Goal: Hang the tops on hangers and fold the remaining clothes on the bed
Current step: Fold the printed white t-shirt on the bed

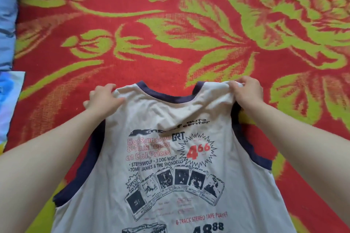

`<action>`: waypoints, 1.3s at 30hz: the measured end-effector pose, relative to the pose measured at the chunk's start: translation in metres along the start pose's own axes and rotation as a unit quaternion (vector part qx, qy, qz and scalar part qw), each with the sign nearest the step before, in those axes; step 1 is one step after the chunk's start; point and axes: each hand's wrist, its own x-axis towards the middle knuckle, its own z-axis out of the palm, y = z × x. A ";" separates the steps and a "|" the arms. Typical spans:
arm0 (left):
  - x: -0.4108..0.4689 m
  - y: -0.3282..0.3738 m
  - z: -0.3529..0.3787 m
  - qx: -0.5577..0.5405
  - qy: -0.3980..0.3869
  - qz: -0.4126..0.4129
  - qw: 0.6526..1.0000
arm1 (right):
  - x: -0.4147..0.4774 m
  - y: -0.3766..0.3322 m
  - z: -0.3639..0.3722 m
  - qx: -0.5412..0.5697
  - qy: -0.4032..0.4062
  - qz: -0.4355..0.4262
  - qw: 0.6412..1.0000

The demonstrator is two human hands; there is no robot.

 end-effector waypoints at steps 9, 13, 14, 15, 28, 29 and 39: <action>0.006 -0.001 -0.008 -0.029 -0.014 0.037 0.999 | 0.018 0.016 0.004 -0.013 -0.165 -0.022 0.986; -0.006 -0.013 -0.027 -0.109 0.014 0.120 0.987 | 0.012 0.014 -0.005 0.036 -0.127 -0.039 0.990; -0.008 -0.019 -0.035 -0.113 0.028 0.143 0.983 | 0.010 0.015 -0.010 0.063 -0.112 -0.049 0.990; -0.011 -0.025 -0.043 -0.109 0.039 0.165 0.979 | 0.008 0.016 -0.016 0.079 -0.088 -0.062 0.991; -0.110 -0.075 -0.085 0.045 0.187 0.391 0.900 | -0.083 0.035 -0.079 -0.068 -0.002 -0.281 0.957; -0.121 -0.084 -0.082 0.056 0.180 0.412 0.891 | -0.091 0.042 -0.083 -0.068 0.001 -0.305 0.950; -0.217 -0.188 -0.002 0.177 0.121 0.588 0.780 | -0.166 0.152 -0.095 -0.327 -0.060 -0.565 0.756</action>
